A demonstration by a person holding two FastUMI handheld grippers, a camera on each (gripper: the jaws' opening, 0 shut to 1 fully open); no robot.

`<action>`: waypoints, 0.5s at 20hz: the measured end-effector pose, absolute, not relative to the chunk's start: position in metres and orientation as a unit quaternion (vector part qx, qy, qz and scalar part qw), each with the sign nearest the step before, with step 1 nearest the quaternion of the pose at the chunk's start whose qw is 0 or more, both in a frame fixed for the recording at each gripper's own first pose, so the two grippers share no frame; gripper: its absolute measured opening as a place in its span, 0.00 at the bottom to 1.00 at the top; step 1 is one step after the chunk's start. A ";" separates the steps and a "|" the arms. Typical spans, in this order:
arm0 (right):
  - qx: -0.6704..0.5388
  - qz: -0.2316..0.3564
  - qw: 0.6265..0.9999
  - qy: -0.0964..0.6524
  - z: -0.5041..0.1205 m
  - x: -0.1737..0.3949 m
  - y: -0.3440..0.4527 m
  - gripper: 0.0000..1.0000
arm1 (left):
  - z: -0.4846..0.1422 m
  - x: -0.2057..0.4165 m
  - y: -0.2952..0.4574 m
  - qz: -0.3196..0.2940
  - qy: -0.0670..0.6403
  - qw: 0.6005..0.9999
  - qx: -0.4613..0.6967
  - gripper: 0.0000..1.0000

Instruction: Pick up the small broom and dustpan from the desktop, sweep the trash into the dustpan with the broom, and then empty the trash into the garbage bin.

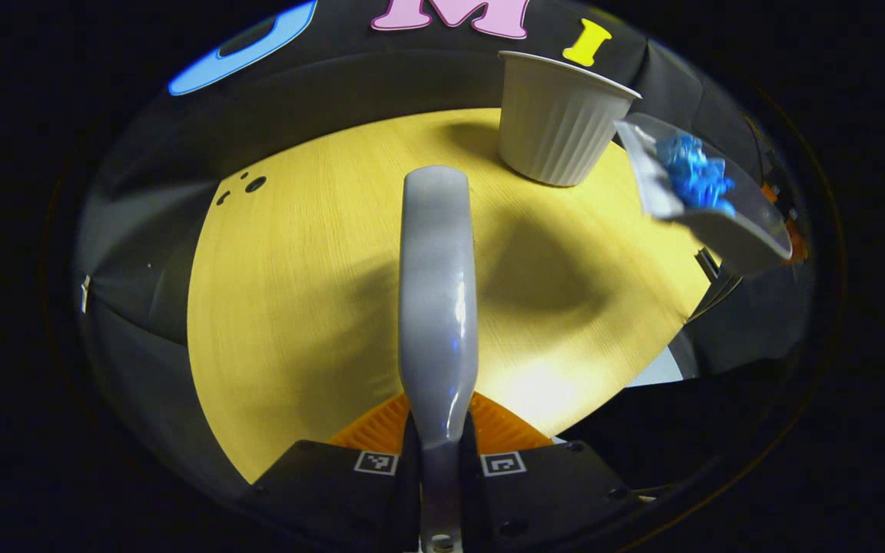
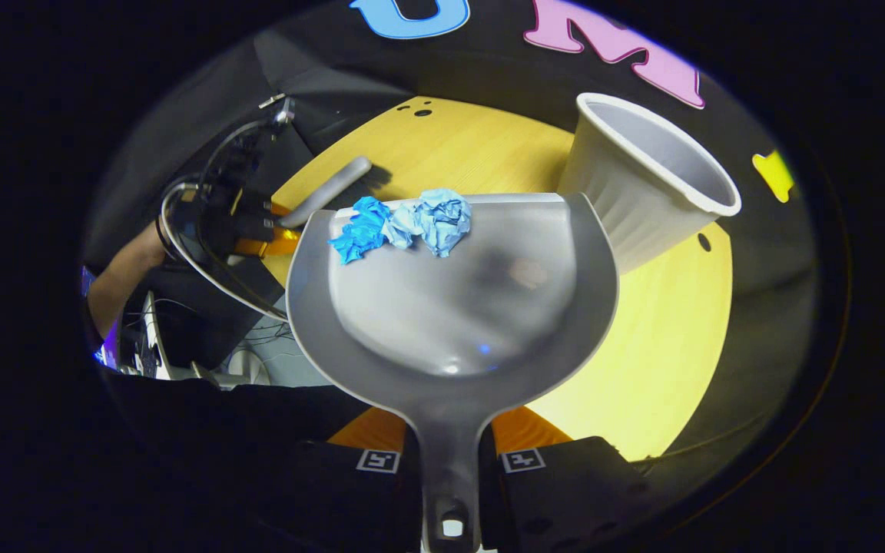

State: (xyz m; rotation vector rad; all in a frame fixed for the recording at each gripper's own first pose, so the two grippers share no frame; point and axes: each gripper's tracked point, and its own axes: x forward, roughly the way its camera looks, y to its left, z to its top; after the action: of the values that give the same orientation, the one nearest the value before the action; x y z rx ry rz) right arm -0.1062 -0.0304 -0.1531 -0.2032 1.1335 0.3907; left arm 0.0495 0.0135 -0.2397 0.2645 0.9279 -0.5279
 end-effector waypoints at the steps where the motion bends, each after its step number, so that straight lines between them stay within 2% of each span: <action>1: -0.090 0.182 0.823 0.530 -0.142 -0.105 -0.030 0.33 | -0.245 0.044 0.014 -0.253 0.445 0.850 0.122 0.24; 4: -0.096 0.180 0.830 0.518 -0.110 -0.097 -0.039 0.33 | -0.251 0.037 0.018 -0.250 0.446 0.851 0.117 0.25; 10: -0.073 0.148 0.866 0.471 -0.041 -0.043 -0.079 0.33 | -0.232 0.050 0.018 -0.232 0.433 0.867 0.085 0.25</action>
State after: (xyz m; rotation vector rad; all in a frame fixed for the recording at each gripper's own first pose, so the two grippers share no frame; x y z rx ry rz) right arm -0.0426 -0.0788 -0.0411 -0.1530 0.9874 0.3107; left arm 0.0497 0.0179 -0.2318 0.1785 0.9058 -0.4848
